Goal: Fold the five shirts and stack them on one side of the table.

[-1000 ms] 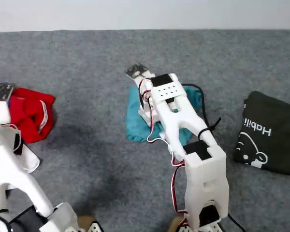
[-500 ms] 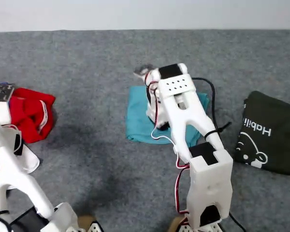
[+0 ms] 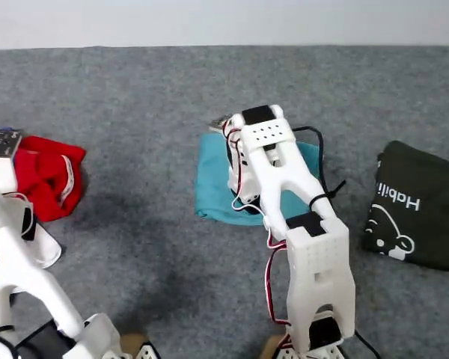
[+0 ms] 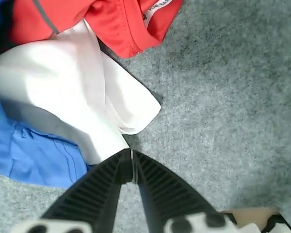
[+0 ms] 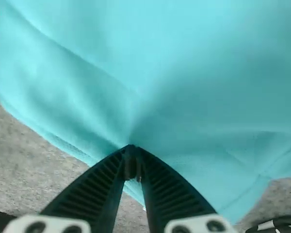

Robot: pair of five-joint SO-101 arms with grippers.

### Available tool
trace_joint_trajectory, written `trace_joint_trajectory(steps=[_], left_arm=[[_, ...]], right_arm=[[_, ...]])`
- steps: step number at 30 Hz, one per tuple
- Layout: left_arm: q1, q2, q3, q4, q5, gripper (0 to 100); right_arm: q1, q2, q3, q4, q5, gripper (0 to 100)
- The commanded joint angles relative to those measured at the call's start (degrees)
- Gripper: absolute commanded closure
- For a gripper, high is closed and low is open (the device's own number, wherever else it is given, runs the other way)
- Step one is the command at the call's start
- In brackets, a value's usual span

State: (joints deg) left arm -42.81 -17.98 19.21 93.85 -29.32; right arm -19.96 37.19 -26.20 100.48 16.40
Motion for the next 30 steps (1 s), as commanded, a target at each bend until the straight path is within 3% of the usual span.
trace_joint_trajectory(steps=[1, 8, 13, 18, 24, 30], left_arm=[[-0.44, -2.11, -0.48, 1.67, -0.26, 99], [-0.53, -2.11, -0.40, 3.69, 0.00, 99], [-0.53, -3.96, -0.31, 3.60, 0.00, 99], [-0.53, -8.53, -0.40, 3.25, 0.00, 99], [-0.35, -11.34, -0.22, 3.25, 0.00, 99], [-0.26, -11.25, -0.22, 3.25, 0.00, 99]], right_arm=[[1.45, -1.45, -0.70, 2.51, -0.44, 98.8], [1.80, -14.02, -0.88, -0.31, -0.18, 98.8], [8.13, -17.27, -0.79, -10.24, -0.18, 98.8], [15.52, -11.30, -0.62, -22.29, 0.09, 98.8], [22.46, 3.91, -1.14, -39.25, 8.26, 98.8], [20.00, 1.71, -8.09, -31.52, 5.54, 98.7]])
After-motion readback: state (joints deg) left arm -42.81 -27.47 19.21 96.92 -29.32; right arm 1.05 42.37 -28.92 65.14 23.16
